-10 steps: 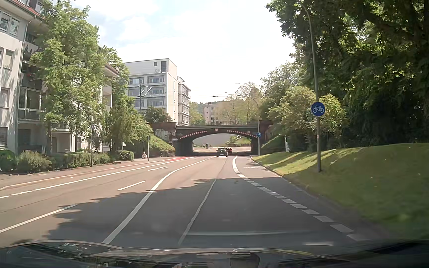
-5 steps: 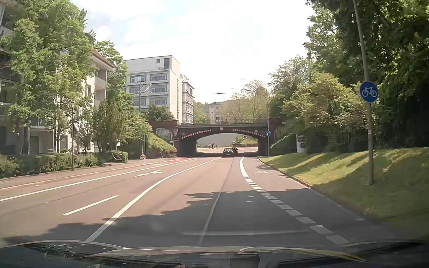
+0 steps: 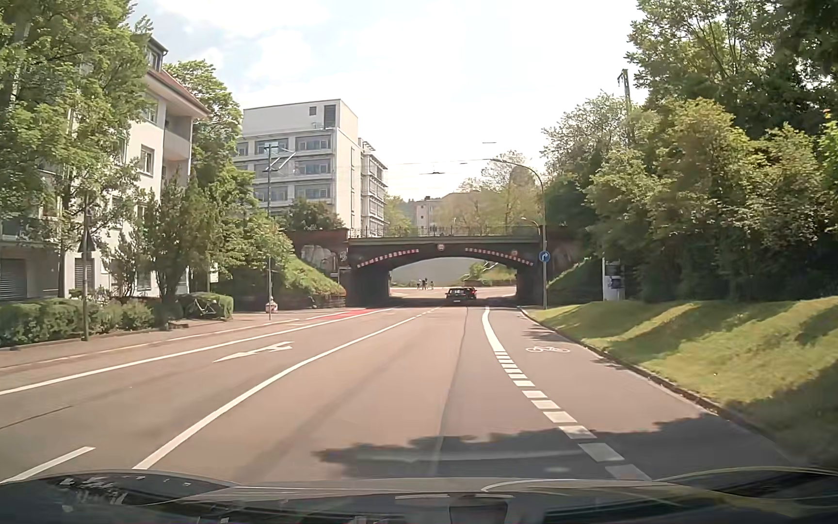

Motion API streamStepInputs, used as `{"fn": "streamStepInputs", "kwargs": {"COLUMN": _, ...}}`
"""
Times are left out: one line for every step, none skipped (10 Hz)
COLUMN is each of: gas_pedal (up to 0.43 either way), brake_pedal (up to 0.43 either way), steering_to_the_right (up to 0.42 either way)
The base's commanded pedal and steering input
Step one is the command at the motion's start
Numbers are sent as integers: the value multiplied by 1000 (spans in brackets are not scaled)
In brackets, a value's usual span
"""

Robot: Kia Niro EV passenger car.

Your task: Follow the waypoints while adhering to traffic rules and regulations

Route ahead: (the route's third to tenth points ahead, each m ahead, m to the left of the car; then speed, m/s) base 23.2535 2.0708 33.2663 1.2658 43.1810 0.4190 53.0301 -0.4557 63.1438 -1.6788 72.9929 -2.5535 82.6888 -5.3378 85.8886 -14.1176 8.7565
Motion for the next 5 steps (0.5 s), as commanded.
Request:
{"fn": "streamStepInputs", "kwargs": {"gas_pedal": 87, "brake_pedal": 0, "steering_to_the_right": 0}}
{"fn": "streamStepInputs", "kwargs": {"gas_pedal": 87, "brake_pedal": 0, "steering_to_the_right": 0}}
{"fn": "streamStepInputs", "kwargs": {"gas_pedal": 79, "brake_pedal": 0, "steering_to_the_right": 1}}
{"fn": "streamStepInputs", "kwargs": {"gas_pedal": 67, "brake_pedal": 0, "steering_to_the_right": 4}}
{"fn": "streamStepInputs", "kwargs": {"gas_pedal": 67, "brake_pedal": 0, "steering_to_the_right": 5}}
